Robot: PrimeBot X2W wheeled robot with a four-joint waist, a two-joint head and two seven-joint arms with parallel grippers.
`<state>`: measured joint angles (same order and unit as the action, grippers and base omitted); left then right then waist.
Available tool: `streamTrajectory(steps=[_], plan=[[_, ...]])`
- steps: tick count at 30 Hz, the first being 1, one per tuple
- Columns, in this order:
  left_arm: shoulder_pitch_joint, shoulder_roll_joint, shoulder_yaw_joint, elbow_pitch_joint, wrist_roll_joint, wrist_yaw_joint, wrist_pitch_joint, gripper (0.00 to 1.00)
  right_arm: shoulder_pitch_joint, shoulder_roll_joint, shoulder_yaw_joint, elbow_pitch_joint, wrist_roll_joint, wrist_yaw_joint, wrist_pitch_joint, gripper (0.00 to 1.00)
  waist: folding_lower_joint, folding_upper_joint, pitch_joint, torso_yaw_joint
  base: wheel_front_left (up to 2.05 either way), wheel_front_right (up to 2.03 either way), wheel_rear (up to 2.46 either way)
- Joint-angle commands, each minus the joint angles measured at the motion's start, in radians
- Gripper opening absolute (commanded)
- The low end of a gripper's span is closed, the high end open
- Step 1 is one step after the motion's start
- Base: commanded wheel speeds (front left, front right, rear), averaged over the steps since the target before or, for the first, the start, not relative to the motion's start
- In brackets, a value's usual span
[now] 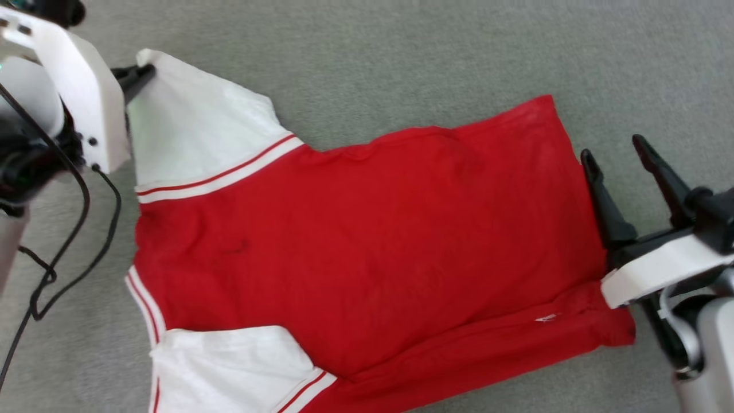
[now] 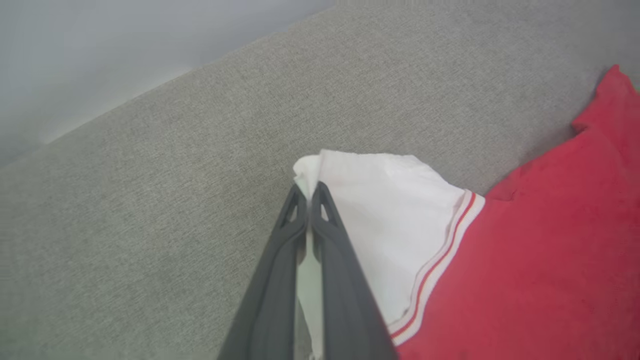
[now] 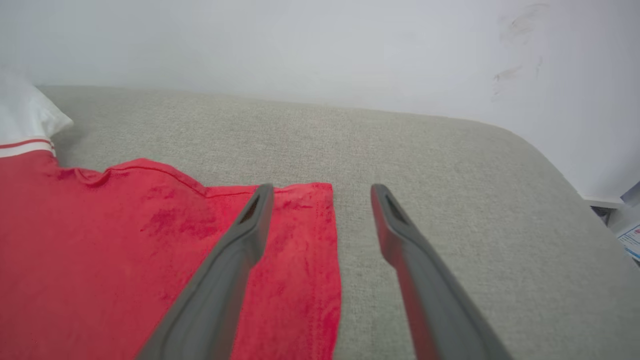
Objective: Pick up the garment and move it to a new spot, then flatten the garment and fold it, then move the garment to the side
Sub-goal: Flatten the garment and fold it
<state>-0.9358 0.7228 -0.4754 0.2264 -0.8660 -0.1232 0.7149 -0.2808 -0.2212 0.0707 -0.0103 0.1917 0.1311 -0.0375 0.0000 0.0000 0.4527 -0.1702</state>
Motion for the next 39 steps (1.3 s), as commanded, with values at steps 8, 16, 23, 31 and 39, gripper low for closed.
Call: streamTrajectory(steps=[8, 16, 23, 31, 39], plan=[[0.077, 0.049, -0.067, -0.188, -0.005, -0.007, -0.133, 0.0, -0.12, -0.197, 0.0, 0.0, 0.079, -0.001, 0.472, 1.0, 0.0, 0.0, -0.061, 0.119, 0.0, 0.0, 0.0], [0.129, 0.067, -0.114, -0.343, -0.019, -0.007, -0.221, 0.0, -0.248, -0.283, 0.017, 0.033, 0.159, -0.001, 0.825, 1.0, 0.0, 0.0, -0.039, 0.198, 0.0, 0.0, 0.0], [0.176, 0.071, -0.148, -0.45, 0.001, -0.007, -0.295, 0.0, -0.337, -0.283, 0.0, 0.125, 0.146, -0.001, 0.997, 1.0, 0.0, 0.0, -0.006, 0.271, 0.0, 0.0, 0.0], [0.212, 0.067, -0.16, -0.532, 0.017, -0.001, -0.336, 0.0, -0.333, -0.266, -0.014, 0.215, 0.12, -0.001, 1.033, 1.0, 0.0, 0.0, 0.022, 0.332, 0.0, 0.0, 0.0], [0.234, 0.068, -0.169, -0.55, 0.027, -0.001, -0.359, 0.0, -0.262, -0.238, 0.026, 0.297, 0.134, 0.001, 1.026, 0.43, 0.0, 0.0, 0.036, 0.355, 0.0, 0.0, 0.0]])
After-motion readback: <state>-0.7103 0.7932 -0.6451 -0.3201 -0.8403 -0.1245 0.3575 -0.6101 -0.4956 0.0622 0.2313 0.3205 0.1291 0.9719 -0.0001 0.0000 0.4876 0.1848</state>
